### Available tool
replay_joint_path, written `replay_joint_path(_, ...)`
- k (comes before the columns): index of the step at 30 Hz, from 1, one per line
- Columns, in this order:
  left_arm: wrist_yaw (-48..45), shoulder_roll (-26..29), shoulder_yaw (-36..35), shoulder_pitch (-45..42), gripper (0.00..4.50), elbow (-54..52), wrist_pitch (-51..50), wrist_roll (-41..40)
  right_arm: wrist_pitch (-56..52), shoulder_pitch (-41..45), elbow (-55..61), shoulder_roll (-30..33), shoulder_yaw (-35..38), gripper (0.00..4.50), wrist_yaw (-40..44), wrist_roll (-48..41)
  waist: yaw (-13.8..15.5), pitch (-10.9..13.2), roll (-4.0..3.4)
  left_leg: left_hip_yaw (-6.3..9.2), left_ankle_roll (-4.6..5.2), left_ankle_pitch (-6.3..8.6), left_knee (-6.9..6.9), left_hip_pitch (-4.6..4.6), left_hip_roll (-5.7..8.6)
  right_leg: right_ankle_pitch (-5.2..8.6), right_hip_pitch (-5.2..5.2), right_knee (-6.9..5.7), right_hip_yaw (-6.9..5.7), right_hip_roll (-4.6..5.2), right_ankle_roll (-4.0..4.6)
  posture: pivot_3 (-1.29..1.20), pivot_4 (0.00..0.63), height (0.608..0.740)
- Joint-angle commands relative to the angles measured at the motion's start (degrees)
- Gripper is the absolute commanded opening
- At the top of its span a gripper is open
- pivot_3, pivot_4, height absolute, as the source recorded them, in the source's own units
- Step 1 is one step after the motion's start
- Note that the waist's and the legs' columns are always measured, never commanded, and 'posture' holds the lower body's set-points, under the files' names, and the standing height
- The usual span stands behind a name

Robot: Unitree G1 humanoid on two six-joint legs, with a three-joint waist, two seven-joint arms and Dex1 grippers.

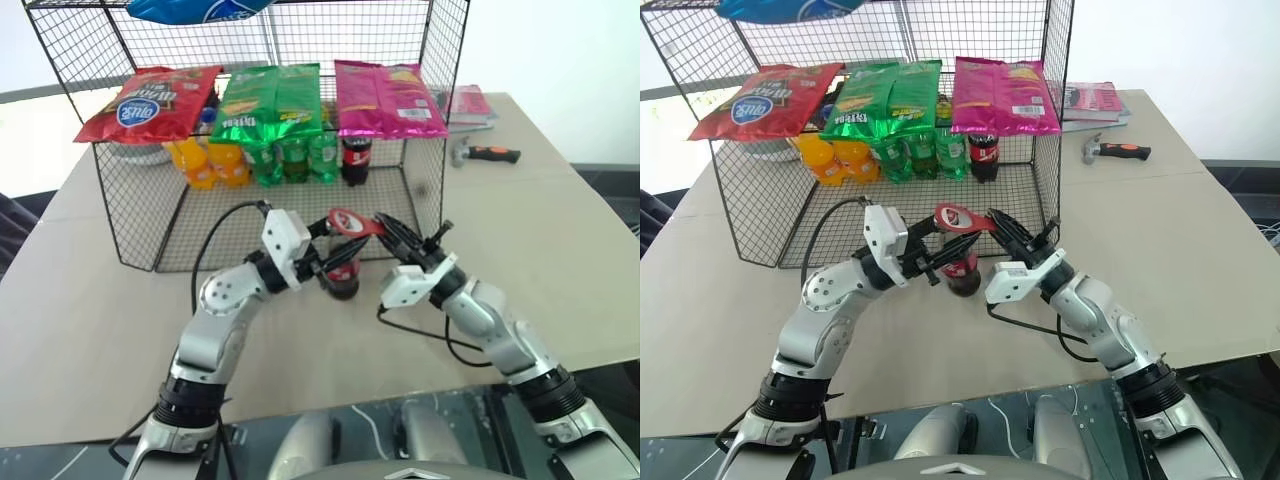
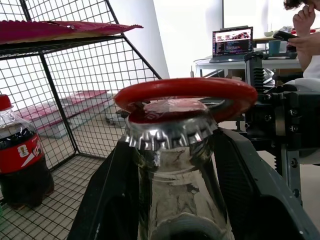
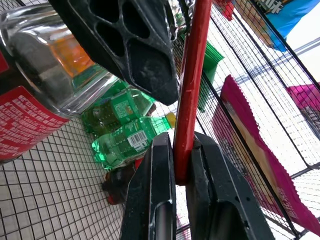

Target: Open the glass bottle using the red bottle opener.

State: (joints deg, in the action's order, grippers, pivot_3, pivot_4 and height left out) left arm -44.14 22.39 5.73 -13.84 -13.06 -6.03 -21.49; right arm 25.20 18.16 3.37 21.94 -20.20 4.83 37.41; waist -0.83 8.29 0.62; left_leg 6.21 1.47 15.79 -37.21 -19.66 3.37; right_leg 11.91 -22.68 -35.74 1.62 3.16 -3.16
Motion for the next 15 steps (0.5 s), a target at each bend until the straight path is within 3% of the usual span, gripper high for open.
replay_joint_path(1, -0.2, 1.2, 2.7, 2.5, 1.89, 3.4, -5.2, 2.0, 1.3, 1.3, 0.4, -0.5, -3.9, 0.00, 4.8, -0.5, 0.0, 0.0, 0.00, 0.00, 0.00, 0.00, 0.02, 0.00, -0.01, 0.00, 0.00, 0.02, 0.00, 0.00, 0.00, 0.00, 0.150, 0.740)
replay_joint_path(9, -0.7, 1.1, 2.8, 2.3, 1.89, 3.4, -6.2, 1.5, 1.0, 1.3, -0.5, -1.7, -5.6, 0.00, 12.5, -7.9, 0.0, 0.0, -0.01, 0.01, -0.01, 0.00, 0.12, -0.01, -0.02, 0.01, -0.01, 0.11, -0.01, 0.01, 0.00, 0.00, 0.150, 0.740)
replay_joint_path(15, -1.2, 1.2, 3.2, 2.5, 1.89, 2.9, -6.9, 1.1, 1.8, 1.3, 0.0, -0.4, -6.1, 0.00, 13.7, -4.9, 0.0, 0.0, -0.07, 0.01, -0.01, 0.01, 0.15, -0.01, -0.03, 0.01, -0.01, 0.15, -0.01, 0.01, -0.01, 0.00, 0.150, 0.740)
